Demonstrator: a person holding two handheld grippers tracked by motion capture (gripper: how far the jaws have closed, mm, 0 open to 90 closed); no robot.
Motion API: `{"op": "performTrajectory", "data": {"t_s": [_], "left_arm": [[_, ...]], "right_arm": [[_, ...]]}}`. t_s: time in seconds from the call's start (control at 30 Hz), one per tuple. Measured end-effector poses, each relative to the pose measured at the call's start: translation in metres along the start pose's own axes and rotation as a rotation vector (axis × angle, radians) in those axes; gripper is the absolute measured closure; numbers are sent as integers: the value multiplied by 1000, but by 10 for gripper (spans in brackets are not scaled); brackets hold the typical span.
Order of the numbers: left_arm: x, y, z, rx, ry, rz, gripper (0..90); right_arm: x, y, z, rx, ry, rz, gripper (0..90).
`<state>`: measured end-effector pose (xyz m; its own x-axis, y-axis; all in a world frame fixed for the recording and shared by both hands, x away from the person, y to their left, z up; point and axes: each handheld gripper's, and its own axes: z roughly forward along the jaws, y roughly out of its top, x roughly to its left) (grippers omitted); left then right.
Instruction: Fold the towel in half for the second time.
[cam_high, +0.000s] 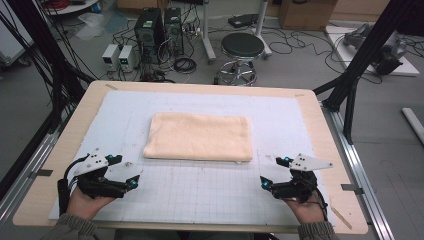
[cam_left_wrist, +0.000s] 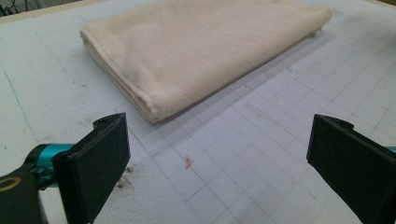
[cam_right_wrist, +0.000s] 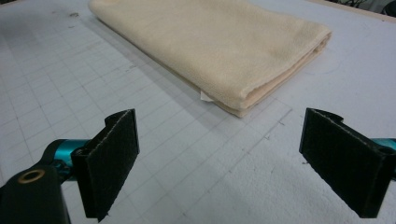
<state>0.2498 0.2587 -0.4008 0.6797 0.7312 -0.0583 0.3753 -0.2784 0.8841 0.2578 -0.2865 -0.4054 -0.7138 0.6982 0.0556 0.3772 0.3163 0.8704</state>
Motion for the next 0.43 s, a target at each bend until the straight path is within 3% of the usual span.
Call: {"op": "performTrajectory", "data": {"t_s": [0.43], "left_arm": [[1, -2, 2, -1, -2, -2, 66]], "right_arm": [[2, -1, 2, 15, 4, -10, 112]]}}
